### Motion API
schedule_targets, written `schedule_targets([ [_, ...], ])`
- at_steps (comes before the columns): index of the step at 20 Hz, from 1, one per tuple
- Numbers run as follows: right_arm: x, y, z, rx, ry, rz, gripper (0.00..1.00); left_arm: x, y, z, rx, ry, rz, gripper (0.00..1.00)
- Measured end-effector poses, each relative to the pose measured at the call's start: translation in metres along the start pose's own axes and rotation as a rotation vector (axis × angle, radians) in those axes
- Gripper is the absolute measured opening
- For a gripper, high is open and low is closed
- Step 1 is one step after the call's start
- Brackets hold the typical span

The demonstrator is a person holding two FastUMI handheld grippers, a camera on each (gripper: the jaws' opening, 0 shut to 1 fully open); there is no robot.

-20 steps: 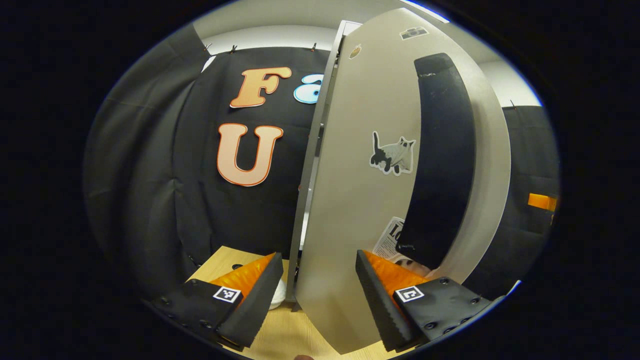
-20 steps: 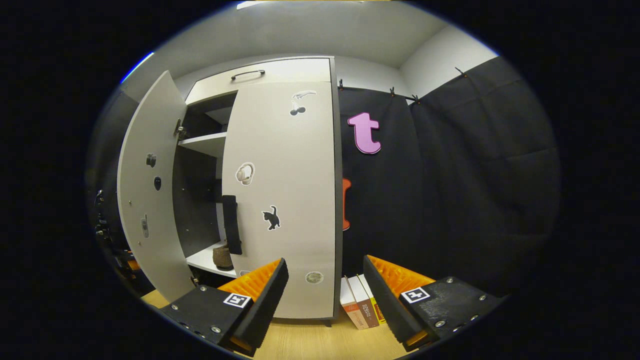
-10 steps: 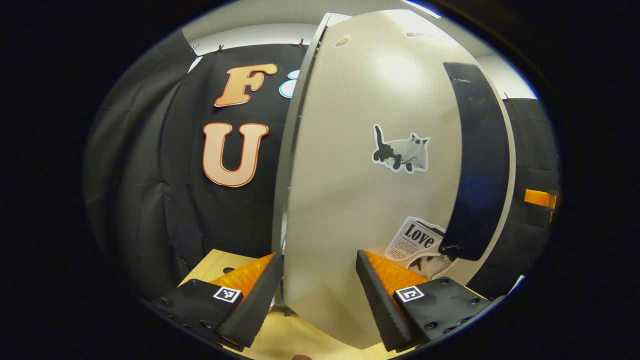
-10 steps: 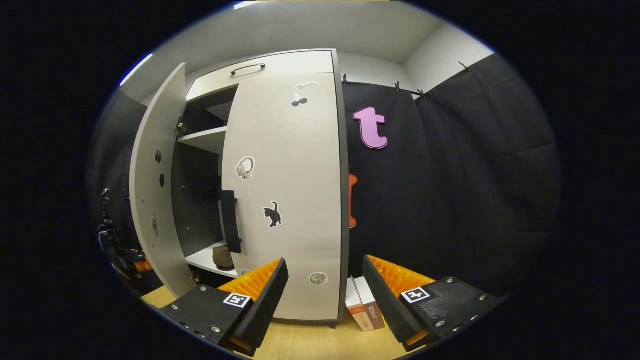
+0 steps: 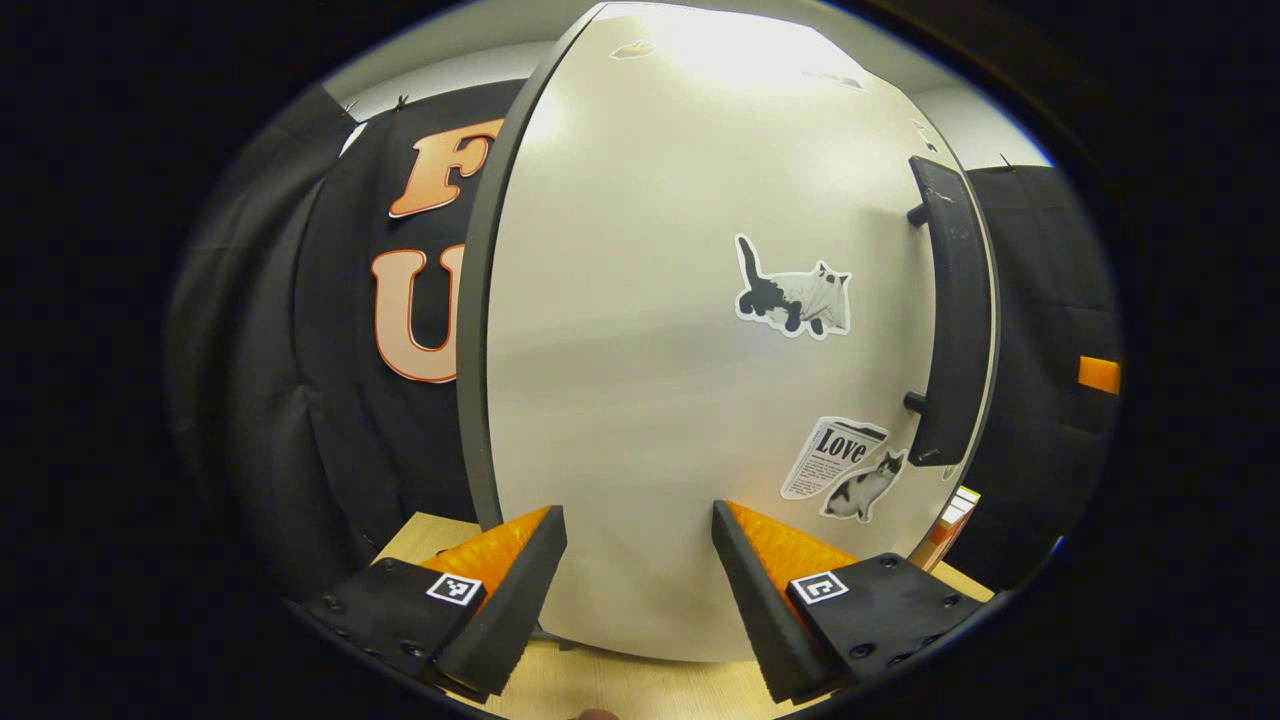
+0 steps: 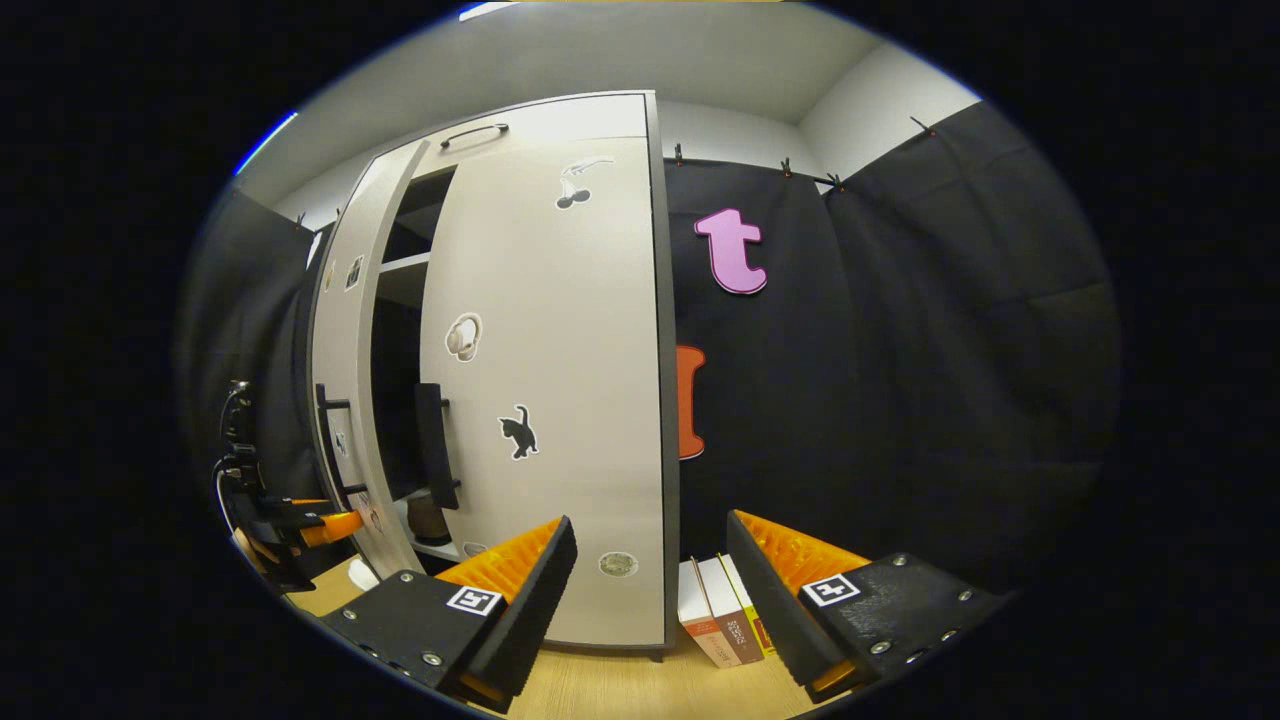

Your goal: Grab one shoe with the right hand and put it into the shoe cabinet, grab the other shoe with the left hand and put it into the shoe cabinet; then close the right door with the right hand and the left door with the left hand.

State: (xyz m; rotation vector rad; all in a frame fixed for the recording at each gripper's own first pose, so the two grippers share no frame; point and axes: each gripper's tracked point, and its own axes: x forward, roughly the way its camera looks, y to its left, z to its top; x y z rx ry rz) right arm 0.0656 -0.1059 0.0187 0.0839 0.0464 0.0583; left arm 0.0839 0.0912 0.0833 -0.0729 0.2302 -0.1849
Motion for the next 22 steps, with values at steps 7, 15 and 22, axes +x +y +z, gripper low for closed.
schedule_targets([
  [7, 0.008, -0.005, 0.001, 0.006, 0.021, 0.015, 0.93, -0.005, -0.007, 0.014, -0.003, 0.034, 0.052, 0.97],
  [15, -0.012, 0.010, 0.047, 0.010, -0.015, 0.066, 0.93, -0.114, 0.008, 0.129, 0.041, -0.131, 0.041, 0.97],
  [22, -0.047, 0.015, 0.104, -0.036, -0.078, 0.025, 0.93, -0.214, 0.044, 0.189, 0.115, -0.215, 0.093, 0.96],
])
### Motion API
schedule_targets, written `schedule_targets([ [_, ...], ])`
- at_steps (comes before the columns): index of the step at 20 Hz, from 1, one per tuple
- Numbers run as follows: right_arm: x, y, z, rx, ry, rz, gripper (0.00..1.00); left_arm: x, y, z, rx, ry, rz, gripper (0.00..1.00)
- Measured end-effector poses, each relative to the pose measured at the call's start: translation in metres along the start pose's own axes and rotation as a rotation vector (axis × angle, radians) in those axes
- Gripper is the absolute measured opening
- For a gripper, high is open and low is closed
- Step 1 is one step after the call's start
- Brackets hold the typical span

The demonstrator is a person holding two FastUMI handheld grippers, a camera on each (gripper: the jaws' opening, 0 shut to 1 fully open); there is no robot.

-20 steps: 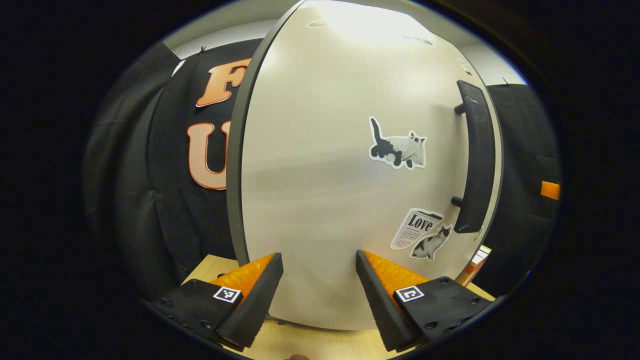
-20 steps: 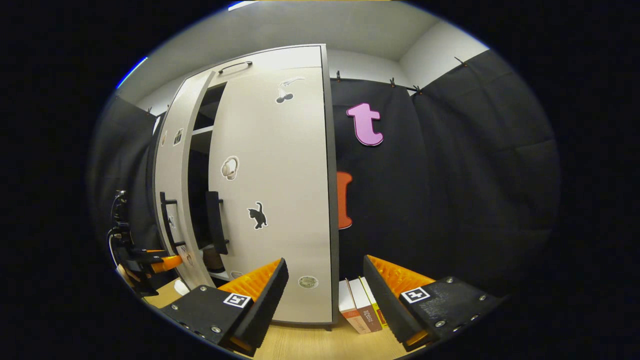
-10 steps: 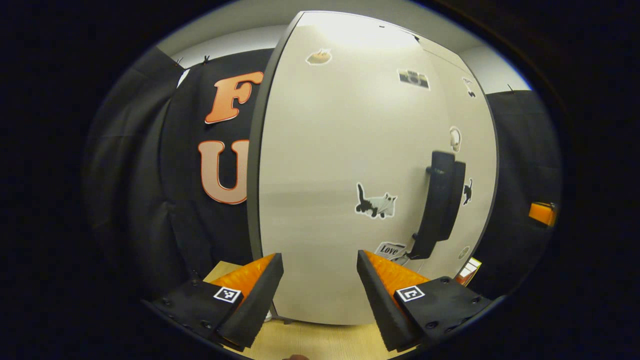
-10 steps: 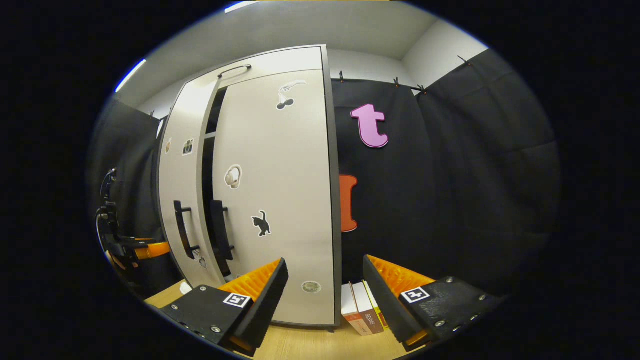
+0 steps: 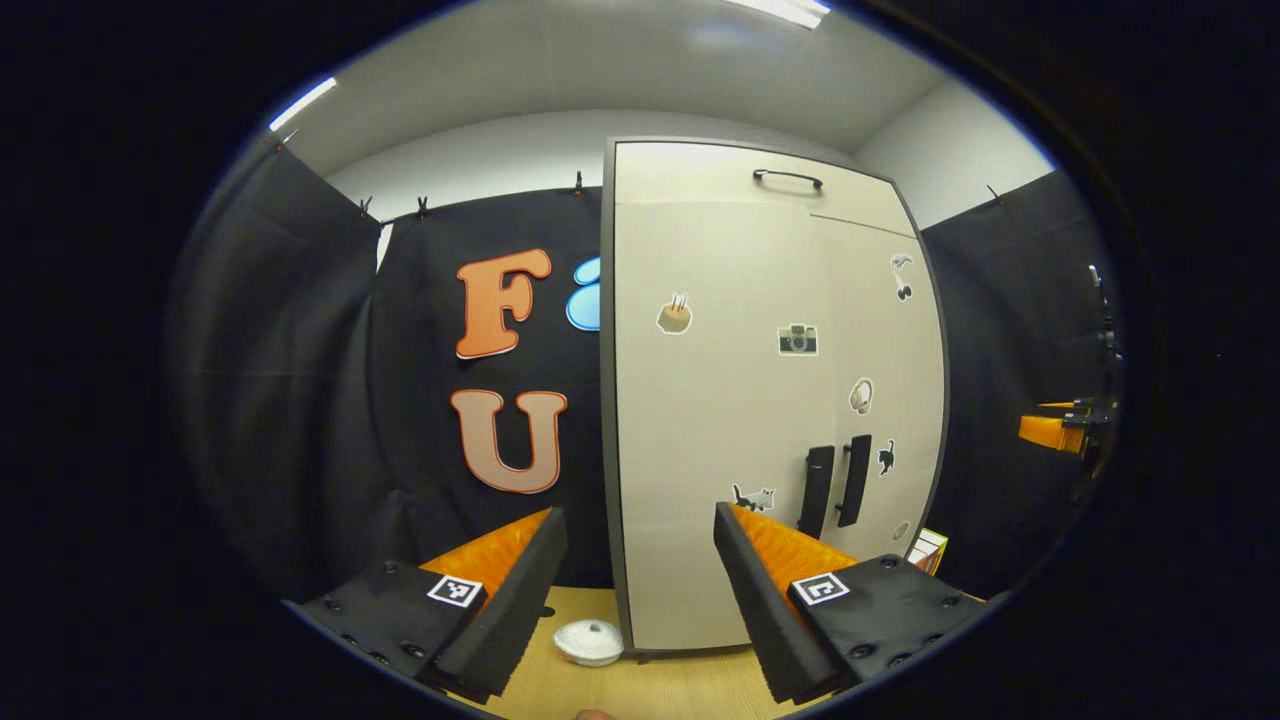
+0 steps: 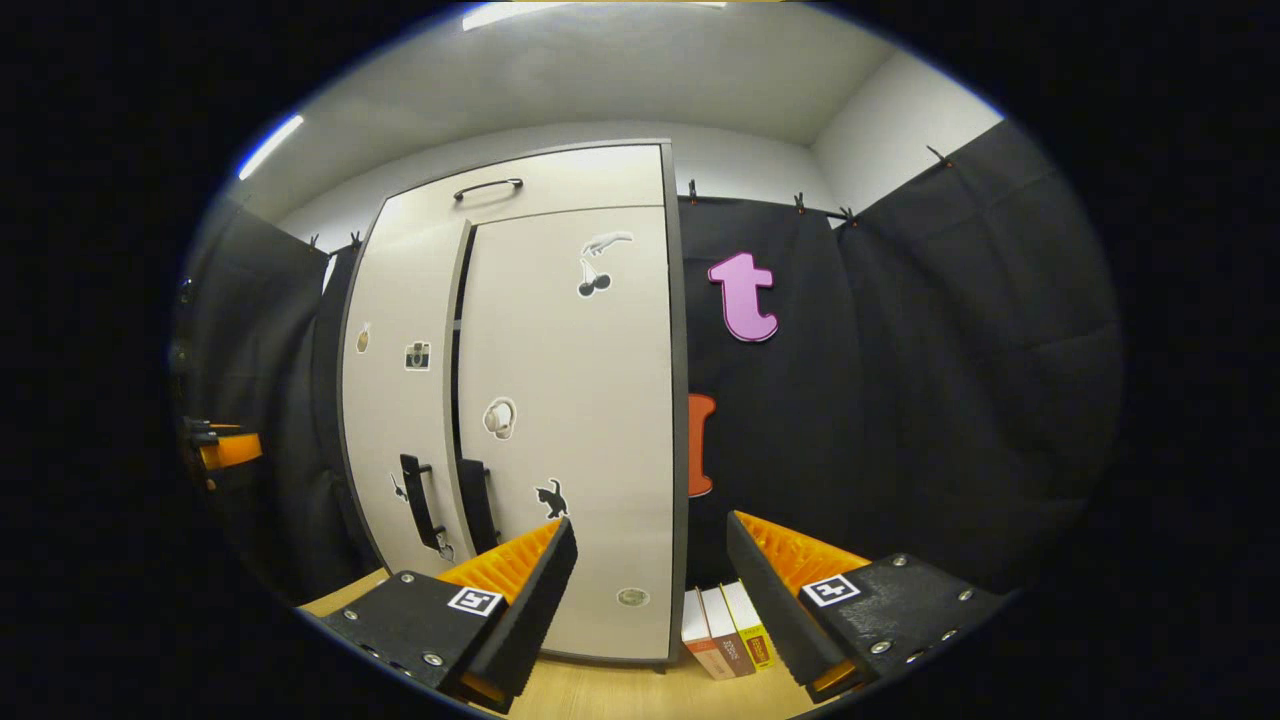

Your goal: Grab one shoe with the right hand and put it into the shoe cabinet, grab the other shoe with the left hand and put it into the shoe cabinet; then close the right door with the right hand and the left door with the left hand.

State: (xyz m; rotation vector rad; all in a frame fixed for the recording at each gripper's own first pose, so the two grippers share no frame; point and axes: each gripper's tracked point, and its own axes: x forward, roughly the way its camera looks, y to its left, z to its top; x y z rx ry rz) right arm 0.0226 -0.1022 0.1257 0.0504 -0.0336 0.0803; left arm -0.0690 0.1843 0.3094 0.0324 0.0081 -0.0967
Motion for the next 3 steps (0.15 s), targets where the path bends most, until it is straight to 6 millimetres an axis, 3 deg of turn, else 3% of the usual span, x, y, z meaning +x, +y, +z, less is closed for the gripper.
schedule_targets([
  [3, -0.016, 0.005, 0.013, -0.017, -0.023, -0.005, 0.93, -0.029, 0.025, 0.015, -0.013, -0.006, 0.028, 0.94],
])
